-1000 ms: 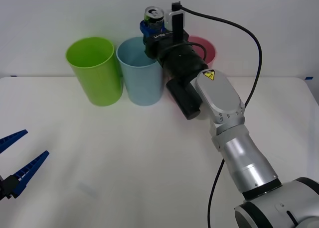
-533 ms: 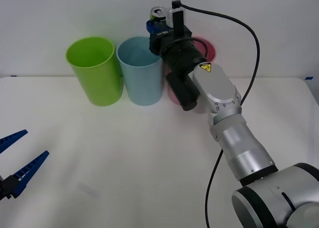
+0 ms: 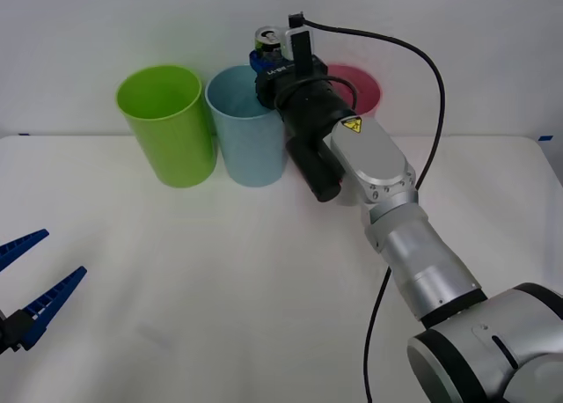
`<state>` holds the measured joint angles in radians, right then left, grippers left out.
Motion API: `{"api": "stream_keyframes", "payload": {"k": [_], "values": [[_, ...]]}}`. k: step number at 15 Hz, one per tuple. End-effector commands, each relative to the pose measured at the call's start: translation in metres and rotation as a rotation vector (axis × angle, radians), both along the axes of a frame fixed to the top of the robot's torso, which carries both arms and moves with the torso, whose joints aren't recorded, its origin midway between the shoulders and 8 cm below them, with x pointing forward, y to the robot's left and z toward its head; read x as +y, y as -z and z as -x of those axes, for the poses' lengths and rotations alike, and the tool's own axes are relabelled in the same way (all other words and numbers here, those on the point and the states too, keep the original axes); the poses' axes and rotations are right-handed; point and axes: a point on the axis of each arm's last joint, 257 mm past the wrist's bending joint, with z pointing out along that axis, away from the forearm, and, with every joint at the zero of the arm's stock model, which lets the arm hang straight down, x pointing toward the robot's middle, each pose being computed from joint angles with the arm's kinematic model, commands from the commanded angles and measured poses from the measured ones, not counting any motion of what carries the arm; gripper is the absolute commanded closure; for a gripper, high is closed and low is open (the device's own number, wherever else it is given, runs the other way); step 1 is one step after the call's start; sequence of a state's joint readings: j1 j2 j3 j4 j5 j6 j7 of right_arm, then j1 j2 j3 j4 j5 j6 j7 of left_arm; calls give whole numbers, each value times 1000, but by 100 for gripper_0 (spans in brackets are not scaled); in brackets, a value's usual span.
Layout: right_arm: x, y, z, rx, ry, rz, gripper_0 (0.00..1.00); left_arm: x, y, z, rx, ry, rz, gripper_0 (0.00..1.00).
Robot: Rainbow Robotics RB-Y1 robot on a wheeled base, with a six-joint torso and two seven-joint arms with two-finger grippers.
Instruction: Grasp the object on the table and drop it into the matching bin: aluminum can to the light blue bin, PET bottle to the pink bin.
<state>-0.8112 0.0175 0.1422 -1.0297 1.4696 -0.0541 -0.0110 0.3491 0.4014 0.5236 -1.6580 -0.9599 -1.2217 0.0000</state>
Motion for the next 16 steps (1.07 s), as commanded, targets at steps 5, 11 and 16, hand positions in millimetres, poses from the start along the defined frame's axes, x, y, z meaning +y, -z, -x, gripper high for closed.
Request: {"api": "stream_keyframes", "payload": {"k": [5,11,16], "values": [[18,1,7,-4,-36,17,100,0,0,0,0,0,0,0],[35,6,15,2,-69,25,100,0,0,0,0,0,0,0],[37,6,16,2,-73,26,100,0,0,0,0,0,0,0]]}}
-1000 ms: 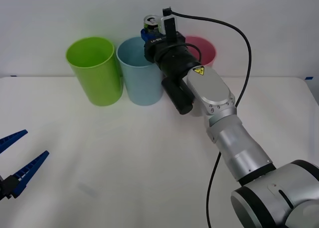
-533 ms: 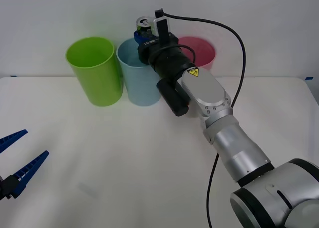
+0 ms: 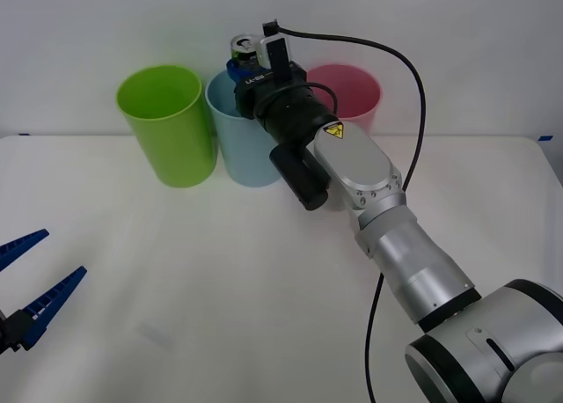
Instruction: Grasp the object on the table and drop it into the matching bin: aluminum can to the light blue bin, PET bottle to the pink bin.
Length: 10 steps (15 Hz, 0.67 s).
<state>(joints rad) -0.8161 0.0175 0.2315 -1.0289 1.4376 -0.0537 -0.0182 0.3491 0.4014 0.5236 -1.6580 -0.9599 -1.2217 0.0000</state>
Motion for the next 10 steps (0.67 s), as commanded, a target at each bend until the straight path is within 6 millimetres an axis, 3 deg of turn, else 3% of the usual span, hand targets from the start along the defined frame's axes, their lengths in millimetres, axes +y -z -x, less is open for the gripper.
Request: {"api": "stream_keyframes", "payload": {"k": [1,2,3,4,10], "values": [[0,0,0,-1,2,0,100,0,0,0,0,0,0,0],[-1,0,-1,-1,5,0,98,0,0,0,0,0,0,0],[-2,-1,-1,-3,11,2,52,0,0,0,0,0,0,0],[-4,-1,-2,-3,18,0,0,0,0,0,0,0,0,0],[-3,-6,0,-14,12,-2,0,0,0,0,0,0,0,0]]}}
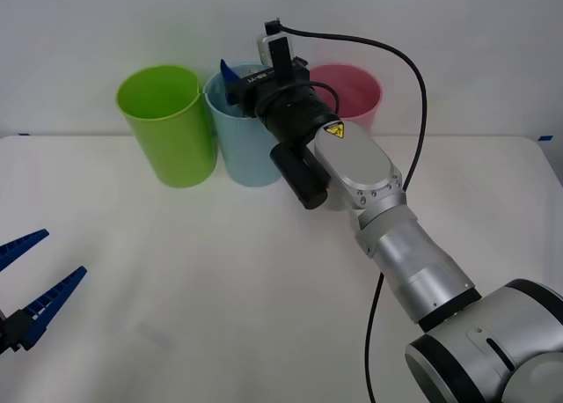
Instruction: Grasp the object on the table and drop it into the matching bin: aluminum can to the light blue bin, PET bottle to the pink bin.
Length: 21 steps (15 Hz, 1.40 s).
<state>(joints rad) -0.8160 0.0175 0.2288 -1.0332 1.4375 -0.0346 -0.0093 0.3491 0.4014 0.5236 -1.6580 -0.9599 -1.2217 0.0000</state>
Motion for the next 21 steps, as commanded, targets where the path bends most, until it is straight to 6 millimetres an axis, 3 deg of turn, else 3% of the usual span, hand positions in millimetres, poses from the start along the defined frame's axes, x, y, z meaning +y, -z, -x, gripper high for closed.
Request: {"api": "stream_keyframes", "payload": {"k": [1,5,8,12,15,21], "values": [[6,-6,5,-11,-25,-5,0,0,0,0,0,0,0,0],[17,-12,26,-30,-99,-28,0,0,0,0,0,0,0,0],[30,-18,54,-46,-206,-61,0,0,0,0,0,0,0,0],[45,-21,108,-58,-337,-138,0,0,0,0,0,0,0,0],[13,-2,132,-65,-351,-108,0,0,0,0,0,0,0,0],[-55,58,169,-18,-336,-6,0,0,0,0,0,0,0,0]]}}
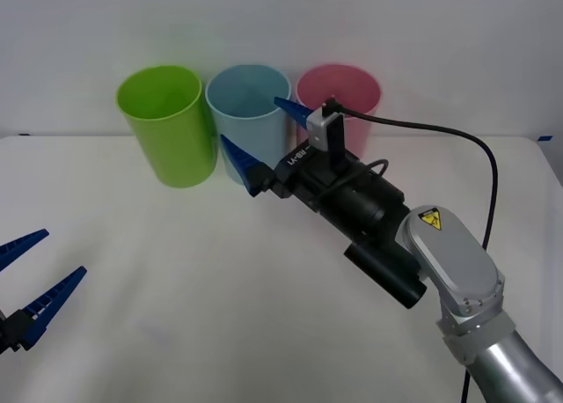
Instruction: Grasp the object on the table and drop it into the matching bin: aluminum can to the light blue bin, PET bottle to the pink bin.
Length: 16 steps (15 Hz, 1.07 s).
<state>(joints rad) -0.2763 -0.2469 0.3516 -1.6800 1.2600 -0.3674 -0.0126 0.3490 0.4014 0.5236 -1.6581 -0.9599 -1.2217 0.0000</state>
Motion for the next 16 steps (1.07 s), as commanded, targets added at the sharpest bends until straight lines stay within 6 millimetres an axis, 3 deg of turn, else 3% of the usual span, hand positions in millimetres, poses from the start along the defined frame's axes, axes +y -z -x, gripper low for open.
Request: {"api": "stream_keyframes", "payload": {"k": [1,12,16], "values": [[-28,25,14,20,7,46,0,0,0,0,0,0,0,0],[-141,100,58,11,58,230,0,0,0,0,0,0,0,0],[-172,120,78,6,82,274,0,0,0,0,0,0,0,0]]}}
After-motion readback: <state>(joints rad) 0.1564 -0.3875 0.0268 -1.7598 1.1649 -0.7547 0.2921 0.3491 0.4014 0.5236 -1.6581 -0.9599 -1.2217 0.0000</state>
